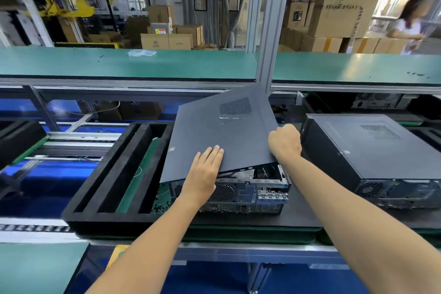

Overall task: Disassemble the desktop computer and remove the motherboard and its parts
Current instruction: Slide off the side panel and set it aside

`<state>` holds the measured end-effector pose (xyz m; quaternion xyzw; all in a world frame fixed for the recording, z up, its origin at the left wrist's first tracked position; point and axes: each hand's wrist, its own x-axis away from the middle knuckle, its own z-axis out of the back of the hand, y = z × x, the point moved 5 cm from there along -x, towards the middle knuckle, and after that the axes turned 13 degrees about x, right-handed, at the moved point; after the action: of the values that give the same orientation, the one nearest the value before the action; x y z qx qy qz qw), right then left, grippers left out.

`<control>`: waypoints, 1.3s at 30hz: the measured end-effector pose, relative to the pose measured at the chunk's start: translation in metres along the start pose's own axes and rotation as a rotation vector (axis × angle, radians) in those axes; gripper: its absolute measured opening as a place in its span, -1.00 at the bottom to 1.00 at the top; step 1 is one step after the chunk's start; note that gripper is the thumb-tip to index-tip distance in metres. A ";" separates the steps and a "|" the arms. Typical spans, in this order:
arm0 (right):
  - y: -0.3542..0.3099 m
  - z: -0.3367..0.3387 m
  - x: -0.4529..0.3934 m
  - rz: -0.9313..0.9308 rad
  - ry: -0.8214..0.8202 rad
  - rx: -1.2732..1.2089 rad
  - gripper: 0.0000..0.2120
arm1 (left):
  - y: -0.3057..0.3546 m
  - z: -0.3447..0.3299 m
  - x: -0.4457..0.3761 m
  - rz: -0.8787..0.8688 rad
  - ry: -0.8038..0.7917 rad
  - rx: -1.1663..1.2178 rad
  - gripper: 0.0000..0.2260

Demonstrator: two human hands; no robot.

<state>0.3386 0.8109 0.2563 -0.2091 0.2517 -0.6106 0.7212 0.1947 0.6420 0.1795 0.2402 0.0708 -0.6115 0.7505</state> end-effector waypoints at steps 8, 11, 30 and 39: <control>-0.063 -0.026 0.015 0.123 -0.021 -0.010 -0.78 | -0.048 0.023 0.017 0.088 0.008 -0.029 -0.21; -0.093 -0.046 0.020 0.151 -0.039 -0.009 -0.75 | -0.079 0.033 0.022 0.110 0.034 -0.021 -0.22; -0.300 -0.226 0.070 0.238 -0.167 0.184 -0.83 | -0.328 0.062 0.049 0.275 -0.062 0.280 -0.15; -0.314 -0.263 0.082 0.194 -0.225 0.281 -0.67 | -0.366 0.037 0.063 0.340 -0.119 0.372 -0.13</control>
<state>-0.0568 0.6795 0.2316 -0.1481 0.1008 -0.5404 0.8221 -0.1458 0.5198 0.0866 0.3462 -0.1285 -0.4922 0.7883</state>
